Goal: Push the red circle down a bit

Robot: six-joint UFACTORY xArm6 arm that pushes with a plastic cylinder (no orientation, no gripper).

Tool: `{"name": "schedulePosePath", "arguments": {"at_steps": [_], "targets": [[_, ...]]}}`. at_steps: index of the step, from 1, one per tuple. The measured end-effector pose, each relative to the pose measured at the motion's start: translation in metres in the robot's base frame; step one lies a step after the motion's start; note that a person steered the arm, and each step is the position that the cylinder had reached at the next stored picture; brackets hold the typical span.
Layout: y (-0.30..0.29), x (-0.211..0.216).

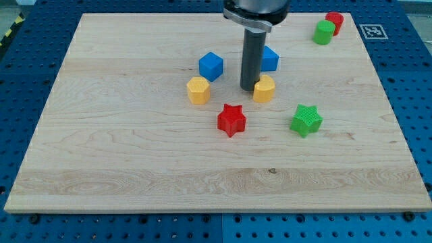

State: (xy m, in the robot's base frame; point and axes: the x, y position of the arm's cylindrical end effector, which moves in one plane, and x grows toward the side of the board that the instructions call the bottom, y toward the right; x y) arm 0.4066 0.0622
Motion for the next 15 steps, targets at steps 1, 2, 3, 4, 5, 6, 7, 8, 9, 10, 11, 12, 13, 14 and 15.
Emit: {"name": "schedulePosePath", "arguments": {"at_steps": [1,2,3,4,5,6,7,8,9,10,11,12,13,14,15], "targets": [[0.007,0.000],[0.008,-0.013],[0.026,-0.015],[0.067,-0.015],[0.101,-0.025],[0.100,-0.063],[0.082,-0.101],[0.052,-0.144],[0.073,-0.188],[0.109,-0.194],[0.139,-0.208],[0.170,-0.215],[0.198,-0.191],[0.225,-0.165],[0.224,-0.163]]}}
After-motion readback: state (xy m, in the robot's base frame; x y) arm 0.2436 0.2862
